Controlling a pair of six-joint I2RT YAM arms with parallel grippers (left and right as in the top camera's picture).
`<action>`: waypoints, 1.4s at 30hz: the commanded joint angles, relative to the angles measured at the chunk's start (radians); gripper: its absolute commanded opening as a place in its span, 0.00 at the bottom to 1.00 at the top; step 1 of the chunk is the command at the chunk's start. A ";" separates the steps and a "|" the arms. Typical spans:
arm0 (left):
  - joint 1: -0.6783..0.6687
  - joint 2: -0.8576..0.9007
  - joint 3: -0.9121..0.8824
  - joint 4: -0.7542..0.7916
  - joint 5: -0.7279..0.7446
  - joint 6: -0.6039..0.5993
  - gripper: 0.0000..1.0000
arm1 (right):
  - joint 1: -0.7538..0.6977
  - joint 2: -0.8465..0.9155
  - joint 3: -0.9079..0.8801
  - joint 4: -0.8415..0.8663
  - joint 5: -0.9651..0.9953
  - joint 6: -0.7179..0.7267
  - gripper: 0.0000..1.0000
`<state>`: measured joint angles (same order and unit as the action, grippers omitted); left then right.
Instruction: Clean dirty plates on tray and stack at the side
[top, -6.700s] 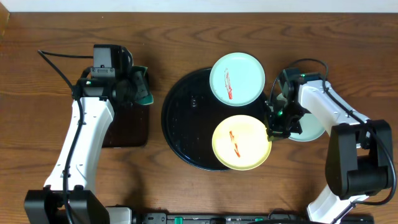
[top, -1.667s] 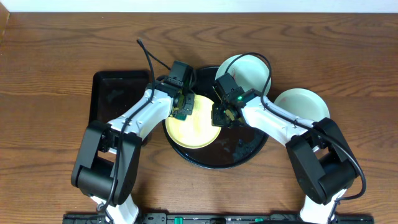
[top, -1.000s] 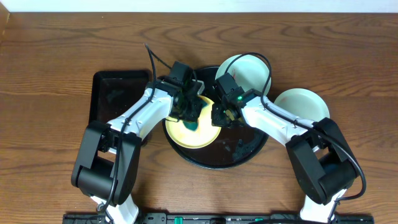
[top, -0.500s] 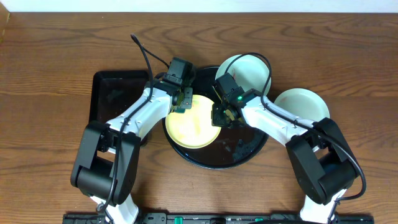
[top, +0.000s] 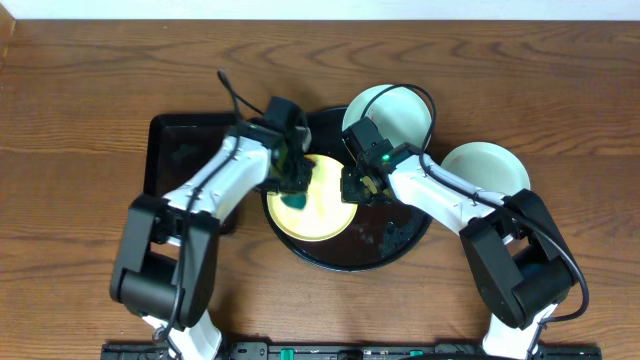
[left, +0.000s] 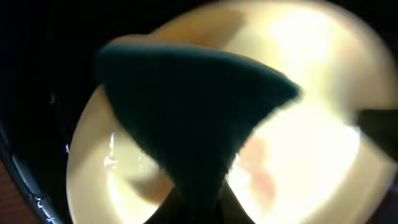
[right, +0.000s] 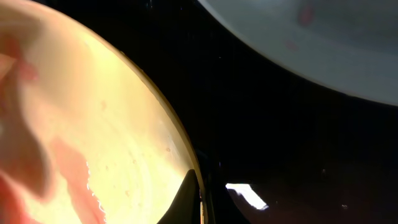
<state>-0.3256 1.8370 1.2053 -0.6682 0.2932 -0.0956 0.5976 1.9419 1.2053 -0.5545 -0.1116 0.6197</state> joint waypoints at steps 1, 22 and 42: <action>0.095 -0.101 0.111 0.002 0.185 0.027 0.07 | 0.006 0.024 -0.009 -0.010 0.003 -0.016 0.01; 0.309 -0.249 0.139 -0.098 -0.026 -0.075 0.07 | 0.045 -0.344 0.050 -0.161 0.487 -0.270 0.01; 0.309 -0.249 0.139 -0.103 -0.026 -0.075 0.08 | 0.348 -0.422 0.050 -0.128 1.210 -0.506 0.01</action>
<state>-0.0204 1.5879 1.3529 -0.7673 0.2810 -0.1608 0.8982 1.5360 1.2407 -0.6888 0.8917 0.1608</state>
